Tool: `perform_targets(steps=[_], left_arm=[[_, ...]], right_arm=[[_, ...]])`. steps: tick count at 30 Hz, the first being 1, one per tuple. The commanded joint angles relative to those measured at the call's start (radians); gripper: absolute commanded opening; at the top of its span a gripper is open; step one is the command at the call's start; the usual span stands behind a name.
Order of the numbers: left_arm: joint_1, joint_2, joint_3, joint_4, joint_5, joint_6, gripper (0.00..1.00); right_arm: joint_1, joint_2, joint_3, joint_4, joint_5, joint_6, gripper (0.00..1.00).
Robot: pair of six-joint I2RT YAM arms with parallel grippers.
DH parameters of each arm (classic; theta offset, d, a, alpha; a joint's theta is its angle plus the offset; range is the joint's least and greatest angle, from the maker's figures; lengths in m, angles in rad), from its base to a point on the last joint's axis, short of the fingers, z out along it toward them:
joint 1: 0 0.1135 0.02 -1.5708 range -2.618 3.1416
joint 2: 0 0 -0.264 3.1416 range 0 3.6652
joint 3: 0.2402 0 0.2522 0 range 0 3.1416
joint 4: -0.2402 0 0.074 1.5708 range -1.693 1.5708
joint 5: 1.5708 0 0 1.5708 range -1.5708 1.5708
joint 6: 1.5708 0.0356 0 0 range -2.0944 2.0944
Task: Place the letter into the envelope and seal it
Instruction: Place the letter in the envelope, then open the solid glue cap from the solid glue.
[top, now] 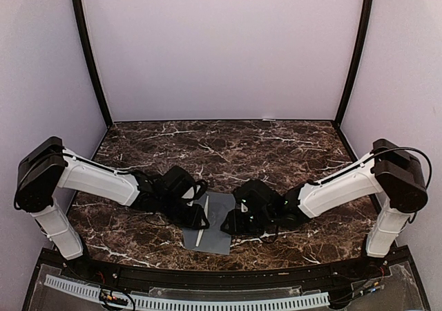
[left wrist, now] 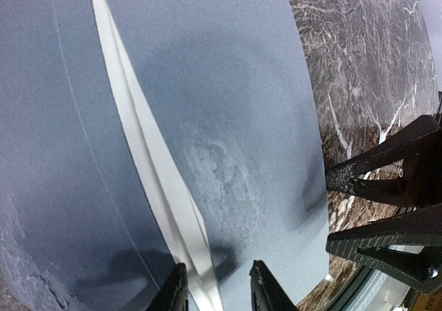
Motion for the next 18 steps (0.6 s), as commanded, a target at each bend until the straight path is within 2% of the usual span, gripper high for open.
perform_targets(steps=[1,9,12,14,18], left_arm=[[-0.019,0.015,-0.016,0.032,0.029,-0.02,0.3],[-0.027,0.016,-0.018,0.048,0.026,-0.031,0.3],[-0.027,-0.017,-0.022,0.03,-0.017,-0.029,0.3],[-0.027,-0.05,-0.02,0.004,-0.049,-0.024,0.32],[-0.027,-0.145,0.005,-0.102,-0.14,-0.003,0.41]], right_arm=[[0.011,0.025,0.007,0.003,-0.008,0.0,0.43],[0.01,0.021,0.008,0.002,-0.001,-0.003,0.42],[0.011,-0.001,-0.003,-0.008,0.021,0.001,0.42],[0.01,-0.026,-0.008,-0.026,0.037,0.002,0.44],[0.01,-0.09,-0.012,-0.074,0.087,-0.013,0.48]])
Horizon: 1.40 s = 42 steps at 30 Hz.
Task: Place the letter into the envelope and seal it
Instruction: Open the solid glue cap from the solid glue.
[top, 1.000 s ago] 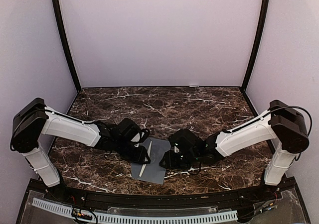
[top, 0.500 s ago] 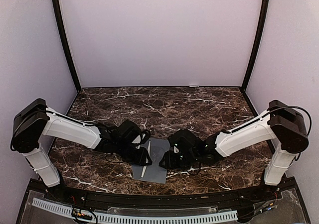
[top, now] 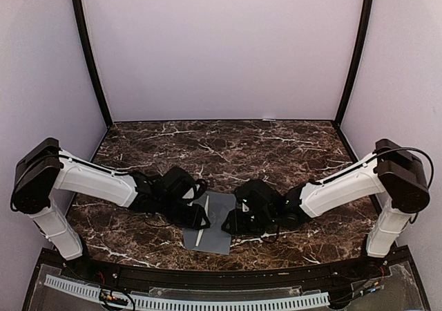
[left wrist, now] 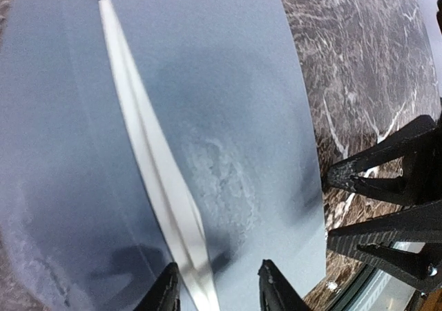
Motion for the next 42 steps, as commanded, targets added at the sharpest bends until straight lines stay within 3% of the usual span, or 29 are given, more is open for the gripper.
perform_targets(steps=[1,10,14,19,22,28,42], left_arm=[[-0.006,-0.169,0.016,-0.13,-0.13,0.024,0.46],[0.04,-0.469,0.067,-0.393,-0.225,0.061,0.7],[0.173,-0.553,0.13,-0.551,-0.233,0.15,0.76],[0.428,-0.551,0.219,-0.662,-0.296,0.351,0.88],[0.607,-0.493,0.219,-0.638,-0.307,0.422,0.9],[0.747,-0.388,0.197,-0.531,-0.326,0.475,0.92],[0.766,-0.27,0.043,-0.369,-0.231,0.461,0.9]], right_arm=[[0.009,-0.096,-0.013,-0.074,0.077,-0.016,0.5],[0.004,-0.288,-0.079,-0.151,0.174,-0.04,0.68],[0.001,-0.382,-0.115,-0.164,0.203,-0.053,0.77],[-0.001,-0.463,-0.159,-0.161,0.228,-0.055,0.84],[-0.002,-0.488,-0.173,-0.149,0.229,-0.049,0.84],[-0.002,-0.502,-0.186,-0.14,0.217,-0.031,0.84],[-0.002,-0.456,-0.193,-0.11,0.198,-0.002,0.84]])
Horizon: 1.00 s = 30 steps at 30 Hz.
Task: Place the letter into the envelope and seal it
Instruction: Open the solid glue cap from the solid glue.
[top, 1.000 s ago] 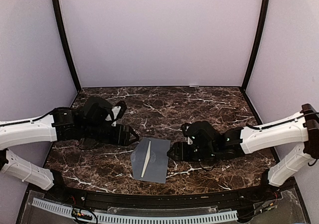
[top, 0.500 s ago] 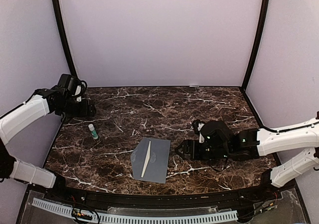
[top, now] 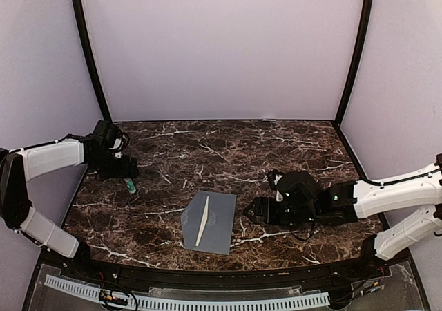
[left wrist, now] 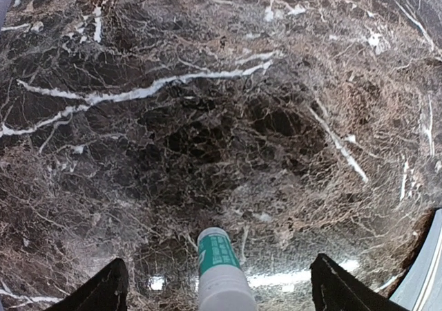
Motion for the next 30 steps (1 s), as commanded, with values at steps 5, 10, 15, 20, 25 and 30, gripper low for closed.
perform_targets(steps=[5,10,15,20,25,30], left_arm=[[0.002,-0.03,-0.079,0.061,0.006,0.036,0.76],[0.003,-0.009,-0.07,0.069,-0.008,0.06,0.53],[0.003,0.019,-0.055,0.067,-0.003,0.069,0.43],[0.003,0.02,-0.058,0.069,0.013,0.07,0.34],[0.0,0.002,-0.058,0.069,0.019,0.072,0.1],[-0.025,-0.054,-0.07,0.083,0.067,0.077,0.0]], right_arm=[[-0.001,0.025,-0.003,0.048,-0.004,0.027,0.83],[-0.001,0.032,-0.013,0.068,-0.01,0.035,0.83],[-0.001,0.037,-0.015,0.079,-0.015,0.04,0.83],[0.0,0.041,-0.026,0.087,-0.015,0.041,0.82],[0.003,0.027,-0.034,0.097,-0.002,0.03,0.82],[0.003,-0.032,-0.032,0.079,0.023,-0.018,0.82]])
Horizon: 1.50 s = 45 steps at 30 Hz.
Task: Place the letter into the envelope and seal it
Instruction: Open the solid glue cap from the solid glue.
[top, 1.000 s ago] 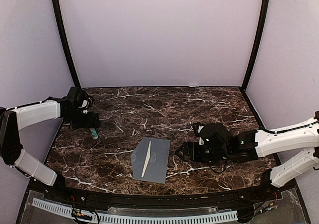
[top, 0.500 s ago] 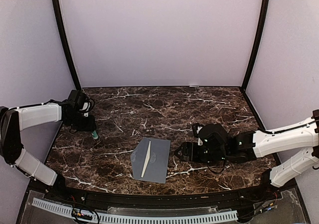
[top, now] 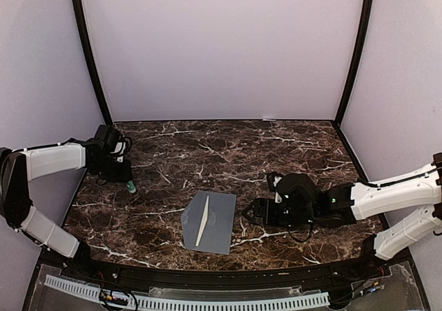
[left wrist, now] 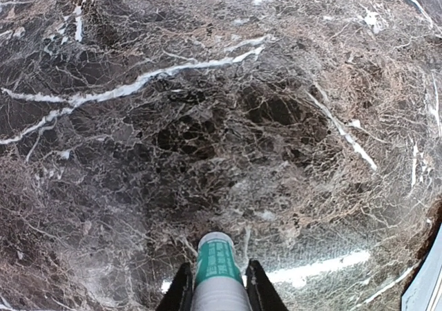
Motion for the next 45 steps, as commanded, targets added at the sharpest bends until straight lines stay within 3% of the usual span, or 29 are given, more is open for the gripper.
perform_targets(steps=[1,6,12,20,28,34,45], left_arm=[[-0.035,-0.098,-0.003,0.018,0.066,0.007,0.0],[-0.119,-0.204,0.041,0.081,0.24,-0.017,0.0],[-0.224,-0.241,0.136,0.295,0.705,-0.12,0.0],[-0.387,-0.171,0.185,0.719,0.98,-0.259,0.0],[-0.465,-0.165,0.072,0.997,0.999,-0.314,0.0],[-0.477,-0.204,0.012,1.003,0.994,-0.319,0.0],[-0.523,-0.162,0.017,1.013,1.037,-0.344,0.0]], right_arm=[[0.004,-0.078,-0.012,0.02,0.037,-0.051,0.82],[0.004,-0.255,-0.1,0.161,-0.012,-0.069,0.84],[0.003,-0.443,-0.255,0.511,-0.082,-0.074,0.87],[0.015,-0.385,-0.184,0.698,-0.11,-0.159,0.88],[0.039,-0.159,-0.069,0.91,-0.134,-0.188,0.88],[0.056,-0.019,0.035,0.964,-0.189,-0.197,0.82],[0.065,0.042,0.09,0.971,-0.234,-0.189,0.54]])
